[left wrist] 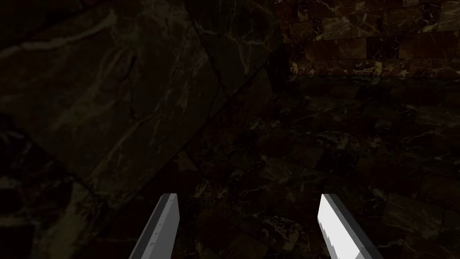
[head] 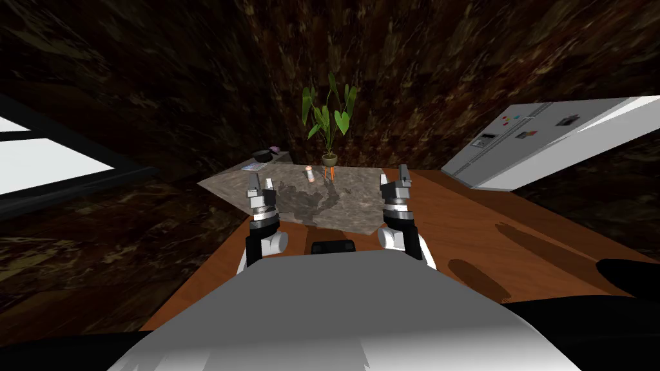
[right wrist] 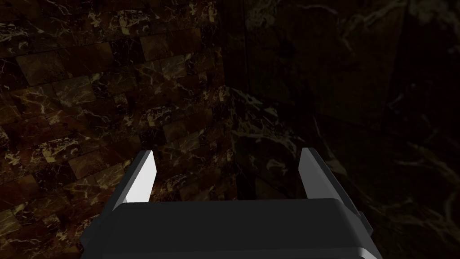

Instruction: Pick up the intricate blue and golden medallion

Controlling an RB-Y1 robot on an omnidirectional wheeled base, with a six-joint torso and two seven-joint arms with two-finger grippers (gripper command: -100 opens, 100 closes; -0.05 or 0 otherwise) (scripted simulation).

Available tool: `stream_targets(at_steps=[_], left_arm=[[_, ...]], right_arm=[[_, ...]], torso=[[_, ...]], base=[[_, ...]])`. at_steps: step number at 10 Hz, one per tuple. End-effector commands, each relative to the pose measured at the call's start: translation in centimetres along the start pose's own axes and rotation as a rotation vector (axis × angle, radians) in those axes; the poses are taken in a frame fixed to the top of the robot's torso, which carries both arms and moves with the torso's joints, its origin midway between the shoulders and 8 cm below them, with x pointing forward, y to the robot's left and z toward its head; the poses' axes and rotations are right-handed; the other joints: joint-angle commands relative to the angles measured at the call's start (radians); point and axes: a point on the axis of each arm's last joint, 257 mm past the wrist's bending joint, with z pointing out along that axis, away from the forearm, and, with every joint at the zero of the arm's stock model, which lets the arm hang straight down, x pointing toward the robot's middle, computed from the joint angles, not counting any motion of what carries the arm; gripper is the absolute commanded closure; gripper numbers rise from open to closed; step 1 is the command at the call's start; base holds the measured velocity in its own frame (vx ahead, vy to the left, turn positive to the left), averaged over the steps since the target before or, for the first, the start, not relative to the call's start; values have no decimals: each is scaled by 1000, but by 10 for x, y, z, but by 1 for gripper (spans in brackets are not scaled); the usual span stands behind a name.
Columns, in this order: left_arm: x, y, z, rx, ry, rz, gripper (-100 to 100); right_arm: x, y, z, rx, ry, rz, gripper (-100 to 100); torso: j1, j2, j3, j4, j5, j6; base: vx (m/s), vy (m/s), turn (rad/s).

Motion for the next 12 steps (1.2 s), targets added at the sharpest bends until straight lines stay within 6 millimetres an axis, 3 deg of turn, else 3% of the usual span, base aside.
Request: stream_targets(at_steps=[1,5,10,12], left_arm=[[0,0,0,0,0,0,0],[0,0,0,0,0,0,0],[0,0,0,0,0,0,0],[0,0,0,0,0,0,0]], right_arm=[[1,-2,-3,12,26,-37,-100],[1,-15,-20,77,109,-212,-100],[-13,-44,-62,213,235,-521,-100],[-16,-52,-74,247,273,-602,-100]], torso=[[0,0,0,0,0,0],[-1,0,0,0,0,0],[-1,-1,-1,0,0,0],[-1,-1,-1,0,0,1]], base=[[1,1,120],[6,-7,216],[16,-13,347],[16,-10,161]])
